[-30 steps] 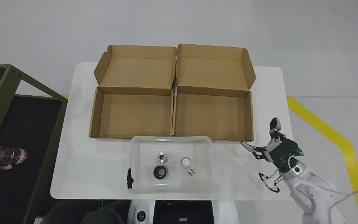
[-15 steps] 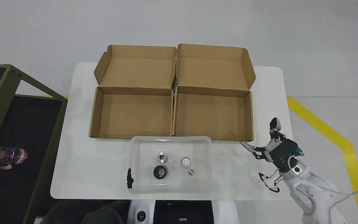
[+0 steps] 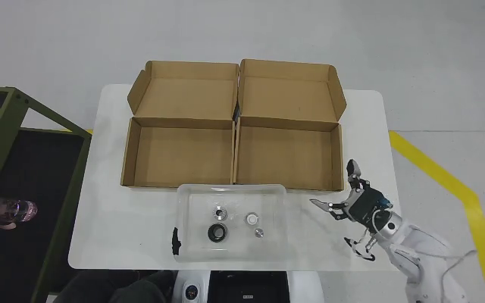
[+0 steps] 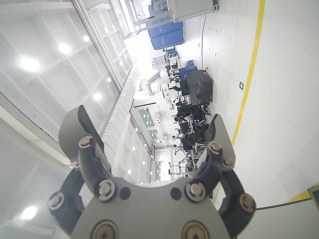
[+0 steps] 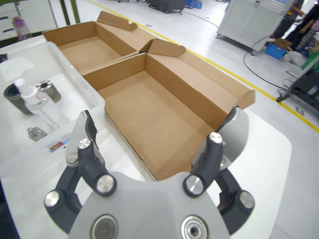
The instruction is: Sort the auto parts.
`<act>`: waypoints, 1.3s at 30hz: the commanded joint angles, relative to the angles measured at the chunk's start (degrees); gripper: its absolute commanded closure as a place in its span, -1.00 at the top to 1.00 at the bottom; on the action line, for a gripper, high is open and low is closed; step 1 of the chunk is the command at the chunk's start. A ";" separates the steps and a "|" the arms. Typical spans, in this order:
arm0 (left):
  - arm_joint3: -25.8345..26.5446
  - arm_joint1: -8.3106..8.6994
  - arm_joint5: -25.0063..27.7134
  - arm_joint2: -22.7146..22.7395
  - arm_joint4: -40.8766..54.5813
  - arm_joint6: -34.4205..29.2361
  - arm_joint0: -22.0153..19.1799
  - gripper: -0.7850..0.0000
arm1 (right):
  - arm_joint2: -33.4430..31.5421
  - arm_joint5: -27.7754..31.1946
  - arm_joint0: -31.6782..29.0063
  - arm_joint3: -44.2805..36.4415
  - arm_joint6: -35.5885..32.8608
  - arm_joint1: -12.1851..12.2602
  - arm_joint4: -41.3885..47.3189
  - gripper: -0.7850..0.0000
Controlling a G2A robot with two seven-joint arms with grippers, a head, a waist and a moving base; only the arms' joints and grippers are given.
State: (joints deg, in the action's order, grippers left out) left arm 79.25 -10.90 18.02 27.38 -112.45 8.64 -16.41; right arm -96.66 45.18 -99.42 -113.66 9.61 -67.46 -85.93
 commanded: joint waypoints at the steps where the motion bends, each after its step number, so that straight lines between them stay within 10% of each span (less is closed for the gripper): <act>1: 0.00 0.00 0.00 0.00 0.00 0.00 0.00 1.00 | 1.07 2.50 0.96 -0.48 -1.94 0.20 -0.02 1.00; 39: 0.00 0.00 0.00 0.00 0.00 0.00 0.00 1.00 | 30.71 10.76 16.38 -0.47 -27.08 0.67 -1.75 1.00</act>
State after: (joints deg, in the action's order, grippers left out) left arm 79.25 -10.90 18.02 27.38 -112.45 8.64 -16.41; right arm -66.21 56.16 -83.29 -114.45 -16.95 -66.80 -87.86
